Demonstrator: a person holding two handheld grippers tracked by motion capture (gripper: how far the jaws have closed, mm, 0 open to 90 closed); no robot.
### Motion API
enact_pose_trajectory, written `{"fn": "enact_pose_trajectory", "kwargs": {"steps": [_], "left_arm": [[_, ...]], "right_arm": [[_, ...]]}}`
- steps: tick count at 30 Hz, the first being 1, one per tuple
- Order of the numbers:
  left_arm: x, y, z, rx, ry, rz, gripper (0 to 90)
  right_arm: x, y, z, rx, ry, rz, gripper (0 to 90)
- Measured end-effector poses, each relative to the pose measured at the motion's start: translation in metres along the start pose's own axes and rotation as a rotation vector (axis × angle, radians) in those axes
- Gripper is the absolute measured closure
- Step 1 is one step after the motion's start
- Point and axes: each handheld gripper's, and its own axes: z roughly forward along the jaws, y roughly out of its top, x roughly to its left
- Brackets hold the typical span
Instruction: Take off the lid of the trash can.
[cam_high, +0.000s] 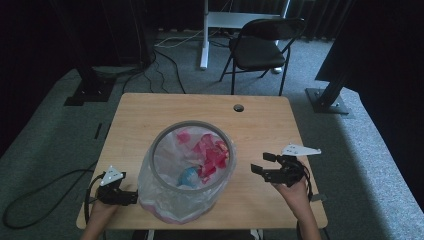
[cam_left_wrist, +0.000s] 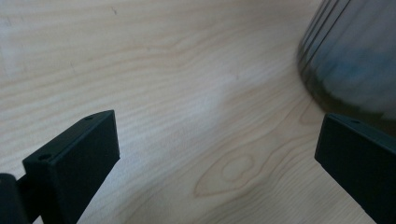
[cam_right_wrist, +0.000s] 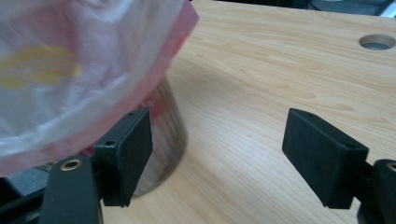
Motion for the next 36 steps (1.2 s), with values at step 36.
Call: {"fn": "enact_pose_trajectory", "kwargs": {"steps": [36], "left_arm": [[0.003, -0.010, 0.009, 0.055, -0.021, 0.026, 0.0]], "right_arm": [[0.056, 0.145, 0.029, -0.060, 0.167, -0.188, 11.3]]}}
